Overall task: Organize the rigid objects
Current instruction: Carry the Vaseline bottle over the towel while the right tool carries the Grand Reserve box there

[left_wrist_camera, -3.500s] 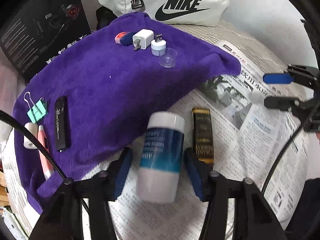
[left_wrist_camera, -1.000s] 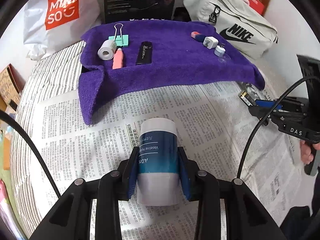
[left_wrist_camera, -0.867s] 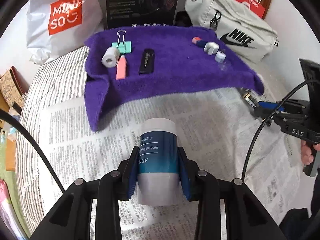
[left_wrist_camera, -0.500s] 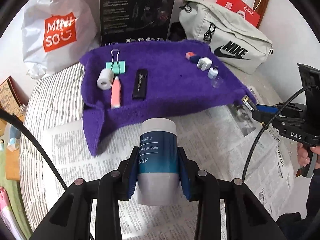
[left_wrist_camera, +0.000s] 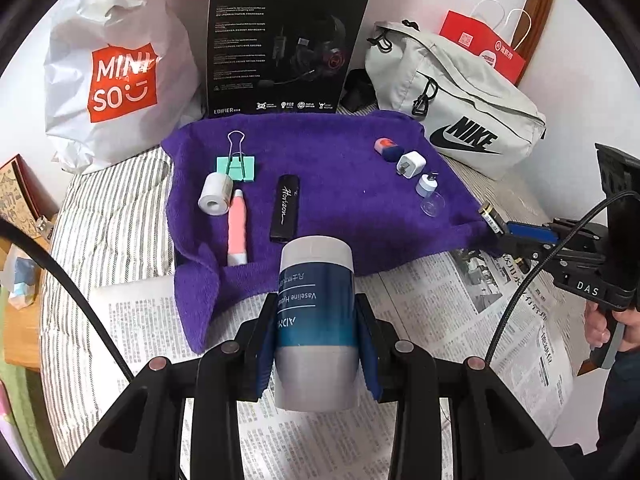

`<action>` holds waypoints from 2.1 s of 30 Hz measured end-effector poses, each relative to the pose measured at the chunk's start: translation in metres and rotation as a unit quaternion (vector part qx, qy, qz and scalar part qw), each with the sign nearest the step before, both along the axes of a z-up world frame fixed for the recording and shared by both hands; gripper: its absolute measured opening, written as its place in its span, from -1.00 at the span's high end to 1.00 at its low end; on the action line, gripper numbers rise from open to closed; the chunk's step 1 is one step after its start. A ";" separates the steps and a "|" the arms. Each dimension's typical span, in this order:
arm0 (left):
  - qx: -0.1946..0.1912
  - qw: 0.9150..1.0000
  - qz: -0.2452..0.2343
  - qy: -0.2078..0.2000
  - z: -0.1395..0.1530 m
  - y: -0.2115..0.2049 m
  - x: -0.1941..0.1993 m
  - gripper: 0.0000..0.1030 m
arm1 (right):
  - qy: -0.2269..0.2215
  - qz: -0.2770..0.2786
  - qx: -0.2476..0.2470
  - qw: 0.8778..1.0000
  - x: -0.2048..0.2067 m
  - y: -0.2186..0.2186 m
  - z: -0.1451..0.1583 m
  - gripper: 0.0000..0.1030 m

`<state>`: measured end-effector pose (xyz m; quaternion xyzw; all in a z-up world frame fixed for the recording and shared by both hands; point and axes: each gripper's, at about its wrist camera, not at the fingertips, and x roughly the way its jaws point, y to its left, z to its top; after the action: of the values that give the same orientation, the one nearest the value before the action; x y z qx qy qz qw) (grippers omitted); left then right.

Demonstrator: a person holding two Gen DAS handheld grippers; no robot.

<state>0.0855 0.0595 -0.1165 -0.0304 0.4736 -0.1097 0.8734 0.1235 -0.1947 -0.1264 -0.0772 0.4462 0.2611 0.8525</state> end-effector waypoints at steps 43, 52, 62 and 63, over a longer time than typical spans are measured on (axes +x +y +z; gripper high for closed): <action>0.006 1.000 0.005 0.002 -0.005 0.023 0.066 0.34 | 0.010 -0.020 0.000 1.000 0.087 0.050 -0.012 0.55; -0.002 1.000 0.005 0.005 -0.009 0.025 0.075 0.34 | 0.032 -0.026 -0.008 0.999 0.119 0.061 -0.033 0.55; -0.013 1.000 0.005 0.015 -0.018 0.030 0.085 0.34 | 0.048 -0.025 -0.026 0.998 0.136 0.070 -0.054 0.55; -0.014 1.000 0.005 0.016 -0.019 0.030 0.086 0.34 | 0.047 -0.026 -0.028 0.998 0.137 0.070 -0.055 0.55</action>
<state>0.1713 0.0896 -0.1351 -0.0468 0.4857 -0.1115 0.8657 0.2606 -0.1245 -0.1818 -0.0772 0.4946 0.2295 0.8347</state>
